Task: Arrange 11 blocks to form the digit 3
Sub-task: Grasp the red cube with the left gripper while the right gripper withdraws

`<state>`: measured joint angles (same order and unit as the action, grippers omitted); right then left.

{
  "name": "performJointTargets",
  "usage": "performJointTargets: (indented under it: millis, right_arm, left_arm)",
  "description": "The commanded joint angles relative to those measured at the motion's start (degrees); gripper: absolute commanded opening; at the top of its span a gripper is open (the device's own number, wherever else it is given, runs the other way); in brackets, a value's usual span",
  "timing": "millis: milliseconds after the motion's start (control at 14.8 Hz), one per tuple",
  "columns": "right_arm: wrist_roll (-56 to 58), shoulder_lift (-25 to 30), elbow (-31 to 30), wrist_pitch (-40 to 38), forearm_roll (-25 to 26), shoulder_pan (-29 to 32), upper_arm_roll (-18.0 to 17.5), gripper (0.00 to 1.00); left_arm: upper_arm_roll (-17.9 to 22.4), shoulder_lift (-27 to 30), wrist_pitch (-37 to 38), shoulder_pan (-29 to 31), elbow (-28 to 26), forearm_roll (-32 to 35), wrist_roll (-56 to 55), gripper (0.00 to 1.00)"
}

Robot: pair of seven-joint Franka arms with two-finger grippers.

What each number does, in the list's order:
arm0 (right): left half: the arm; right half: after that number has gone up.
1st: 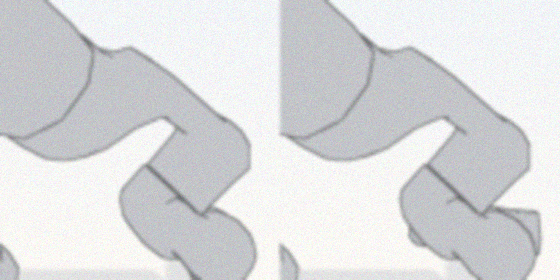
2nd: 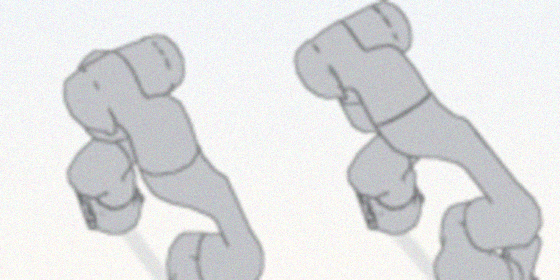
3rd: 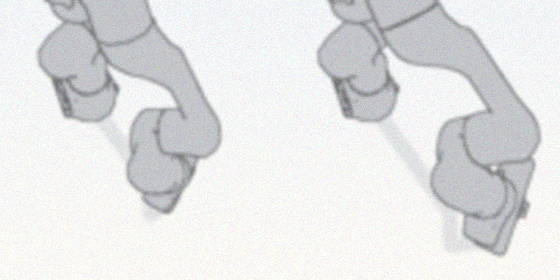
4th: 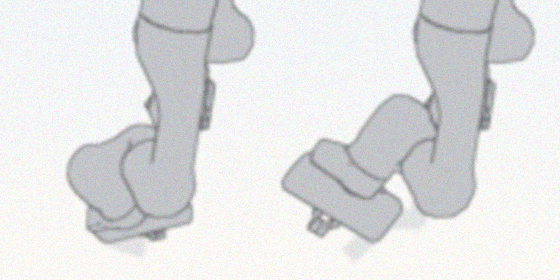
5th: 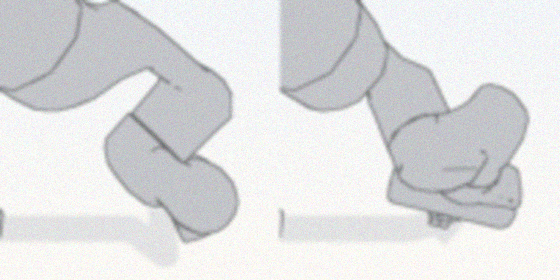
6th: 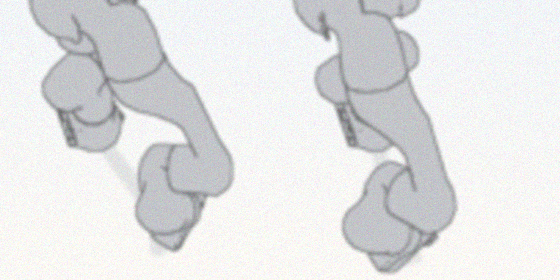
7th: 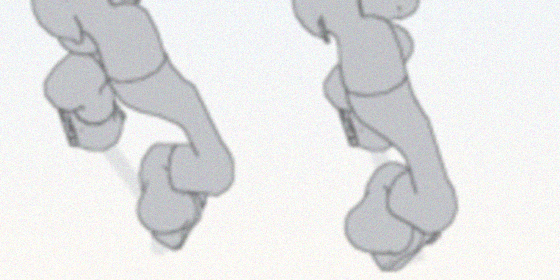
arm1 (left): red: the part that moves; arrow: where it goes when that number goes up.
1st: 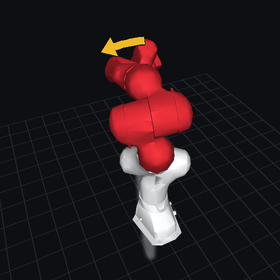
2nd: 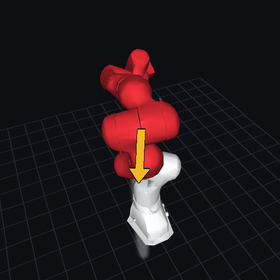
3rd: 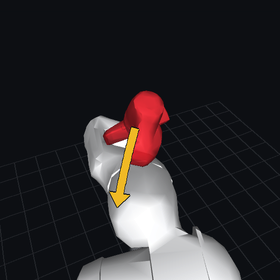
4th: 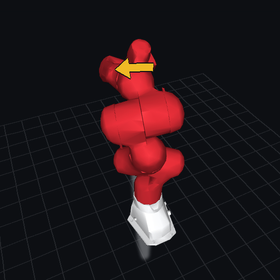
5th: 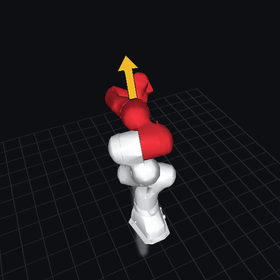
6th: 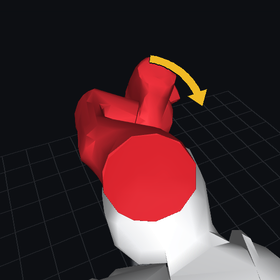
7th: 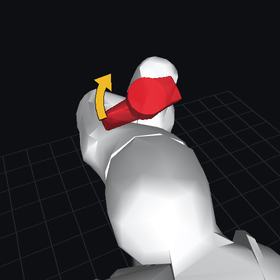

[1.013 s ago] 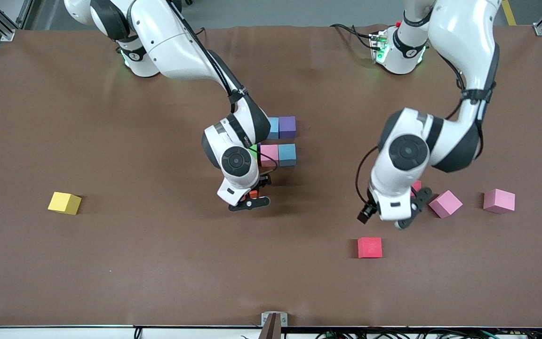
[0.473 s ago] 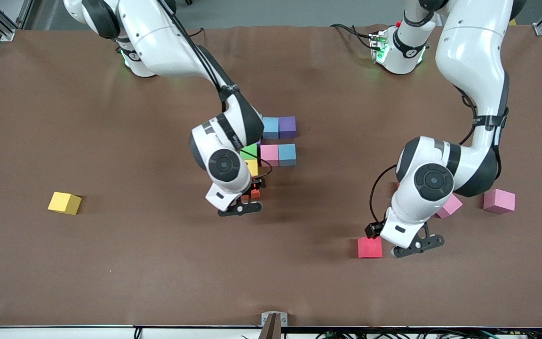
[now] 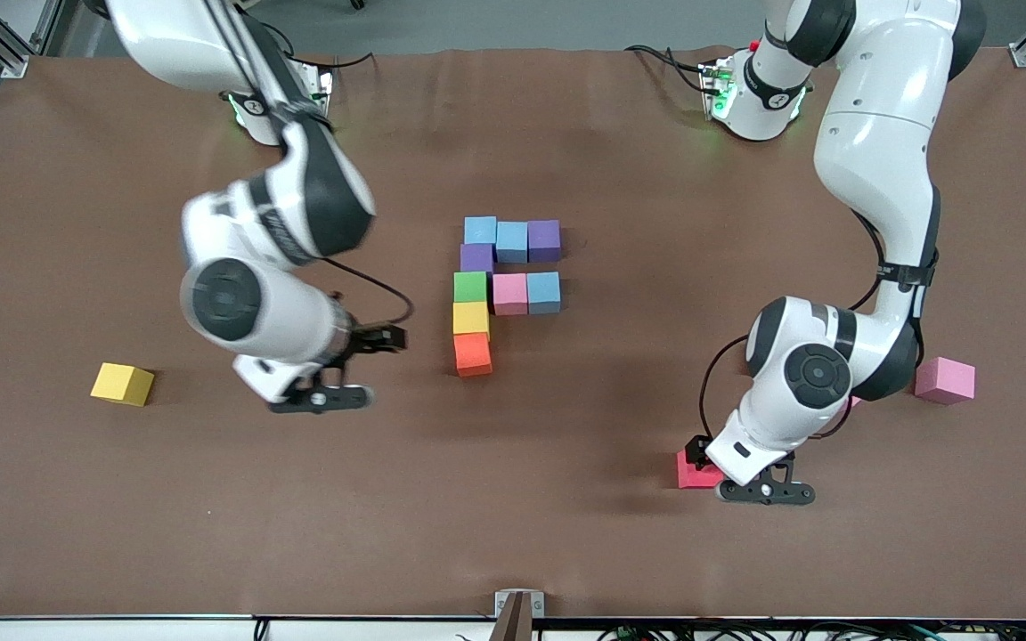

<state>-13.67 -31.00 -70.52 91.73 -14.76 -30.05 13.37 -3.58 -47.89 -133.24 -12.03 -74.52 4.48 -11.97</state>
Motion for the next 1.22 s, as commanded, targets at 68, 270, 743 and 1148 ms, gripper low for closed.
performJointTargets:
  millis: [68, 270, 743, 1148]
  right_arm:
    - [2.8, 12.7, -9.9, -5.4, 1.4, 7.6, -0.6, 1.0]
    - [10.0, 17.1, -12.1, -9.1, 2.1, 15.4, -0.5, 1.0]
    - [18.0, 24.7, -12.8, -10.2, 9.7, 22.8, -0.5, 1.0]
    - [23.1, 29.5, -15.3, -9.4, 11.9, 27.1, -0.5, 1.0]
  left_arm:
    - [-0.5, -3.3, -1.0, 0.8, 3.5, -8.8, 3.6, 0.95]
    - [-0.1, -4.3, -1.9, 0.5, 4.1, -12.0, 4.0, 0.96]
    - [0.2, -7.8, -6.5, 0.2, 4.1, -11.9, 4.1, 0.89]
    - [0.3, -5.2, -4.6, -1.6, 2.5, -11.3, -9.6, 0.22]
